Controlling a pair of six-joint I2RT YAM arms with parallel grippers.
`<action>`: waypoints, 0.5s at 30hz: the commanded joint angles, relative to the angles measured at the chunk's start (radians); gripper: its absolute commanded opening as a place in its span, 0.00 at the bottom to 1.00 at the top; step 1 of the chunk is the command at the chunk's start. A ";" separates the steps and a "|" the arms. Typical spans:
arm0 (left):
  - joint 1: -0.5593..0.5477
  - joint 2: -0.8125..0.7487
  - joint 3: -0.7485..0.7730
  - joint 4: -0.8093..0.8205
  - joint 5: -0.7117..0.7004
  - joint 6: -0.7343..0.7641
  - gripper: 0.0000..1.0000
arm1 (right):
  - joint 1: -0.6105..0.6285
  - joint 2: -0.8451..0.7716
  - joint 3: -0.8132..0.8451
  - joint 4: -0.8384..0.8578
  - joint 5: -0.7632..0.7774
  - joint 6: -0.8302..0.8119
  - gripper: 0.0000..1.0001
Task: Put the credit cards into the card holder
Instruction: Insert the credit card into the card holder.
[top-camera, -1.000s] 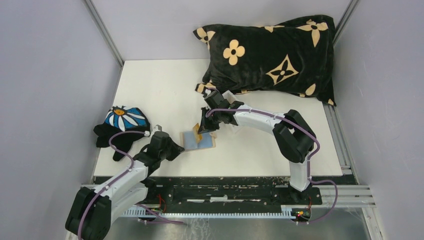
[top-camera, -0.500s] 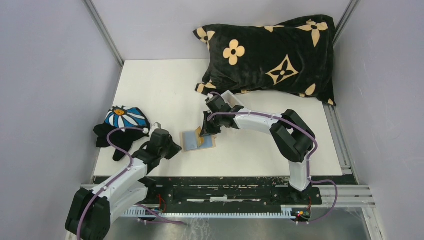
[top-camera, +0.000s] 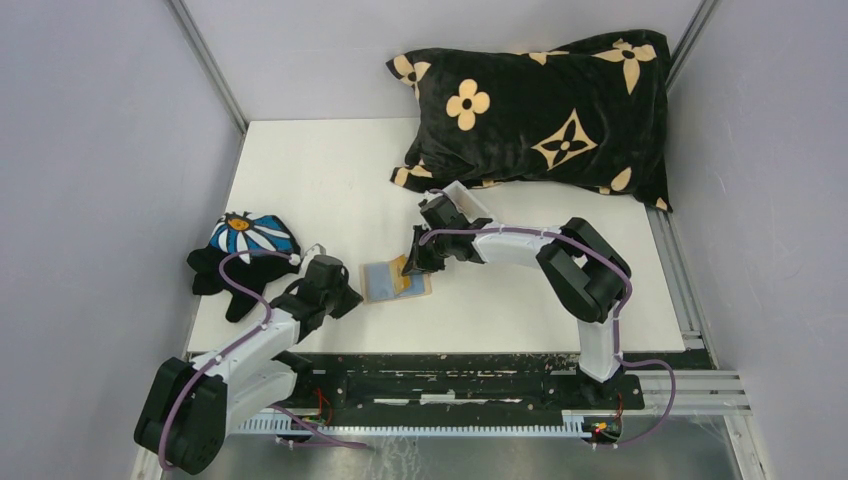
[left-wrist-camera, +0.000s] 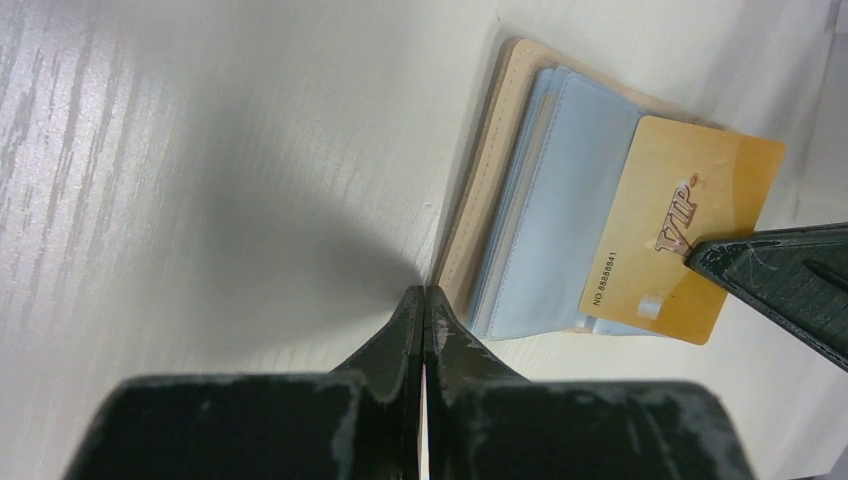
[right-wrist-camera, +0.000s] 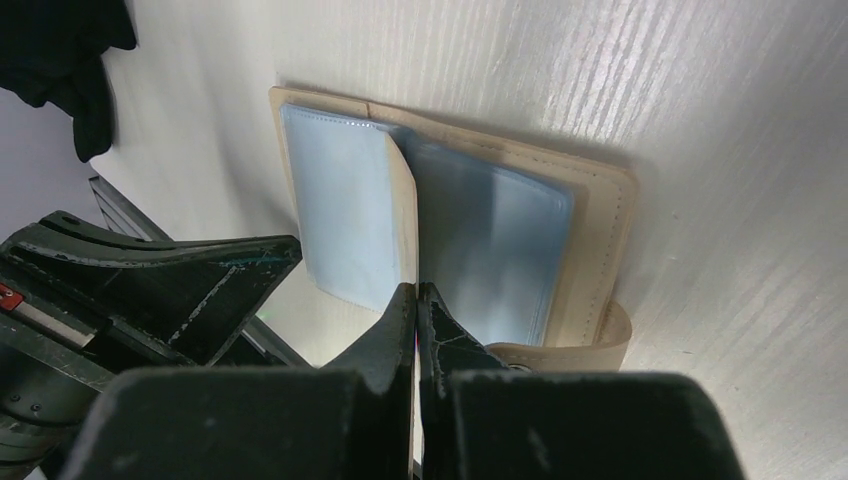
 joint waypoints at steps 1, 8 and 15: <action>-0.004 0.006 0.010 0.027 -0.015 0.038 0.03 | -0.008 -0.010 -0.038 0.056 0.019 0.020 0.01; -0.003 0.015 0.001 0.036 -0.007 0.026 0.03 | -0.007 -0.042 -0.088 0.076 0.054 0.030 0.01; -0.003 0.020 -0.015 0.045 0.005 0.024 0.03 | -0.008 -0.064 -0.132 0.113 0.077 0.049 0.01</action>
